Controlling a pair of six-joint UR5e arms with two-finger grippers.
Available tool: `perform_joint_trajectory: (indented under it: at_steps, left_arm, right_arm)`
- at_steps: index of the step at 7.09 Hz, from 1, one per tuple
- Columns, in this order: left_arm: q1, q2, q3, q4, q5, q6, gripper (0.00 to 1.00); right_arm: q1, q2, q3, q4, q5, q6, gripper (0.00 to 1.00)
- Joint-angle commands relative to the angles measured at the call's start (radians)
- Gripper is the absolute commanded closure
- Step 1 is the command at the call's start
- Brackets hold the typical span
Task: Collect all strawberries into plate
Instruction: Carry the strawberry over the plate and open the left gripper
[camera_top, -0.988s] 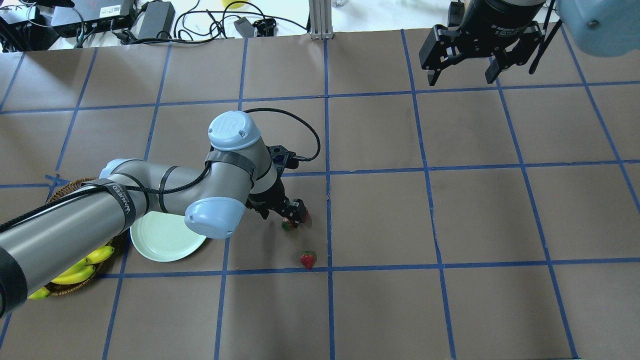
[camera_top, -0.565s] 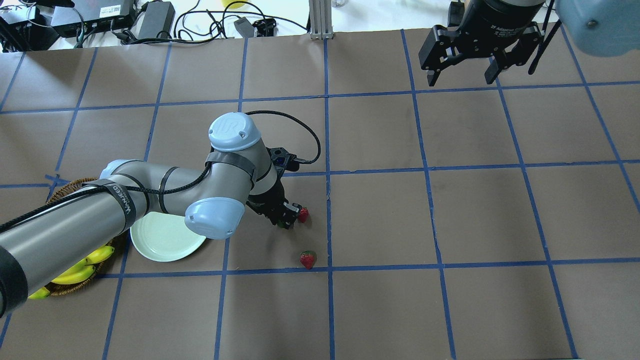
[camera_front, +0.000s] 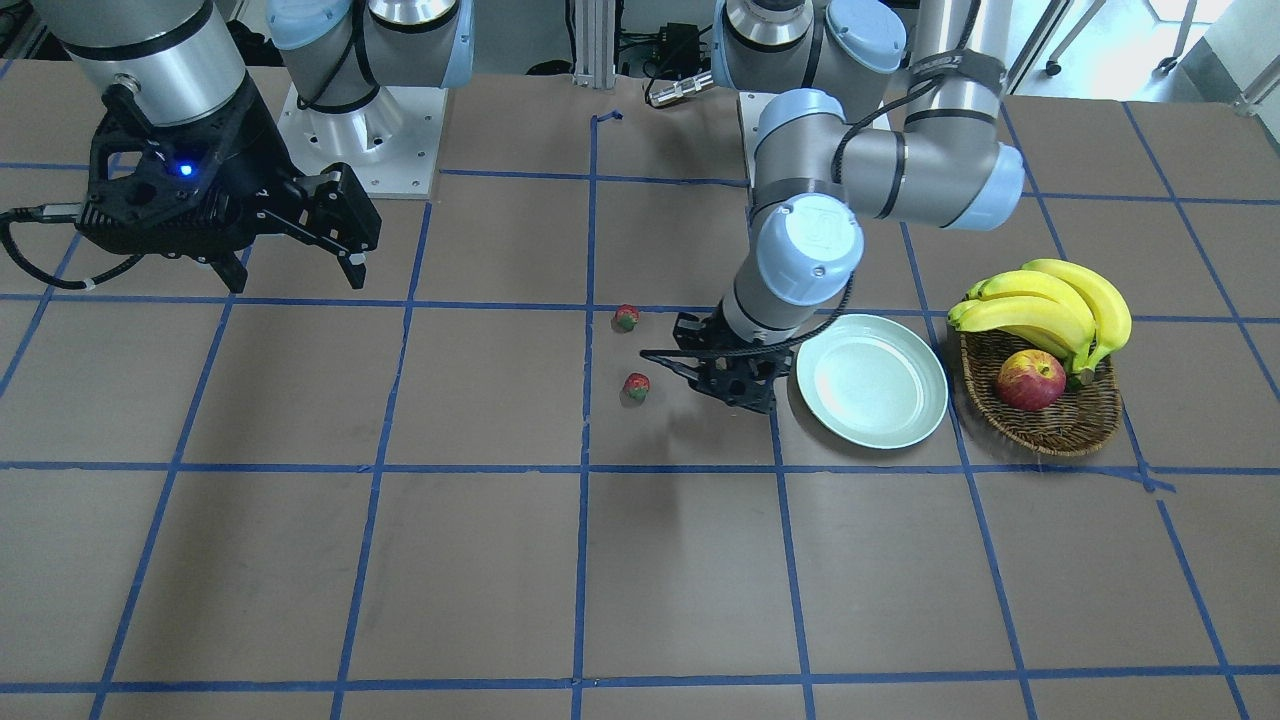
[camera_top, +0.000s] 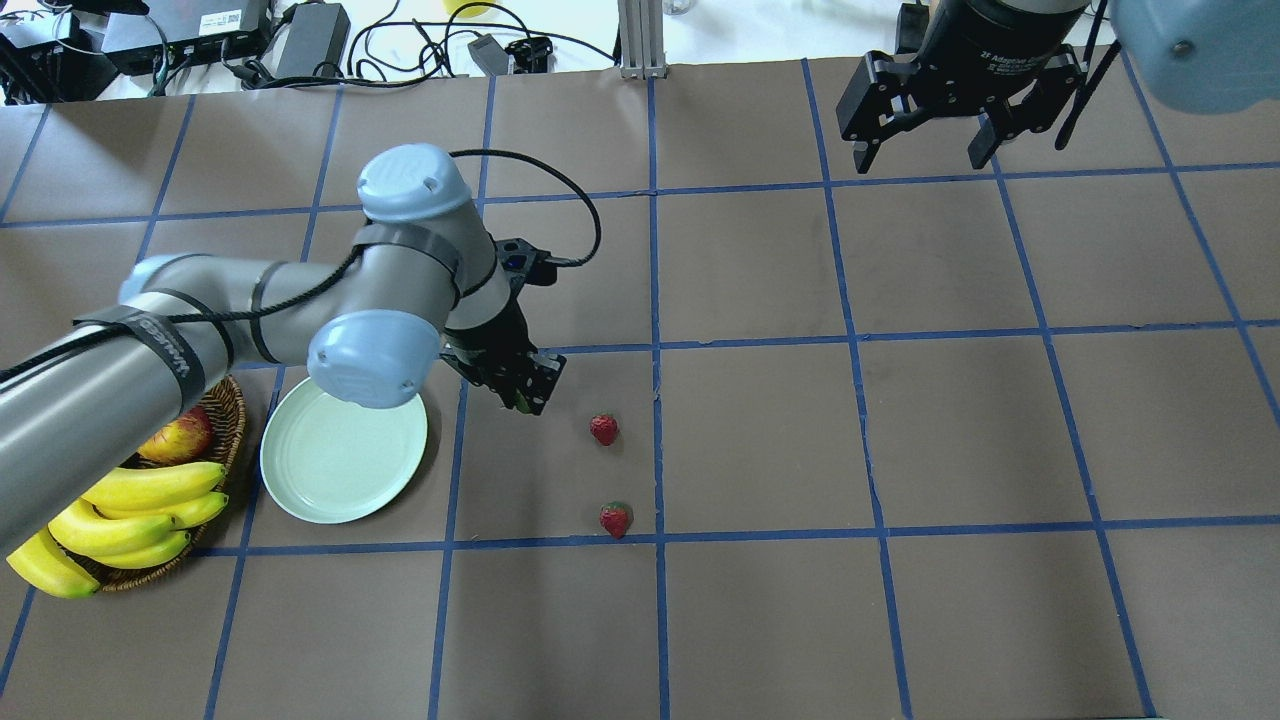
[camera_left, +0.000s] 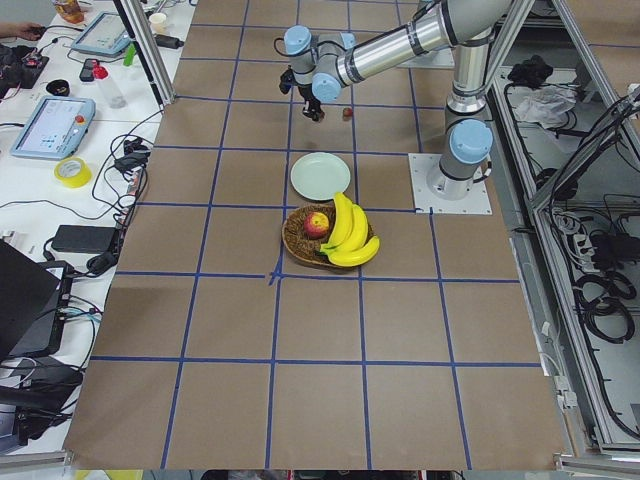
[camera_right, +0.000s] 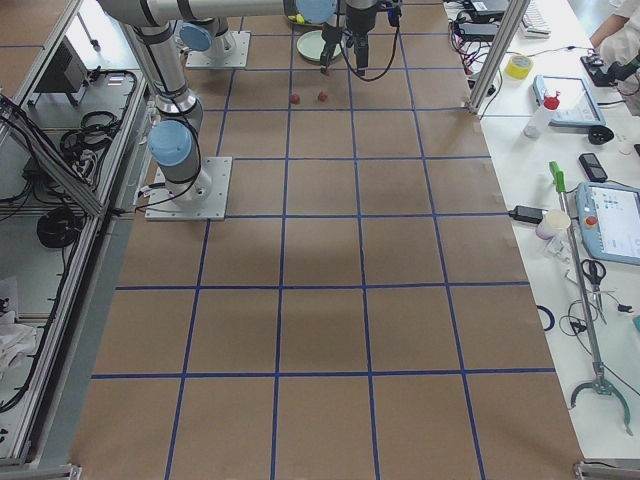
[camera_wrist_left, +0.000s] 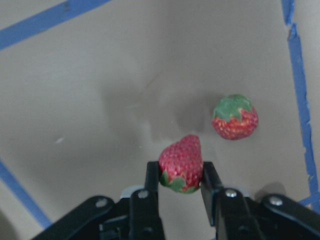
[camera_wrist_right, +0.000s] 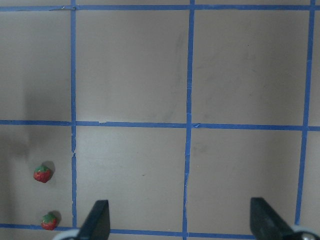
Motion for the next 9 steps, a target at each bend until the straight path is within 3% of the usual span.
perform_joint_trajectory:
  at_steps: [1,4,9]
  left_arm:
    - [0.199,0.021,0.066,-0.102,0.113,0.005,1.00]
    - [0.379,-0.005,0.016,-0.098,0.122,0.165,1.00]
    - [0.398,0.006,0.008,-0.079,0.133,0.188,1.00]
  right_arm:
    - [0.000,0.001,0.000,0.000,0.000,0.000,0.00]
    - [0.000,0.000,0.000,0.000,0.000,0.000,0.00]
    - [0.000,0.000,0.000,0.000,0.000,0.000,0.00]
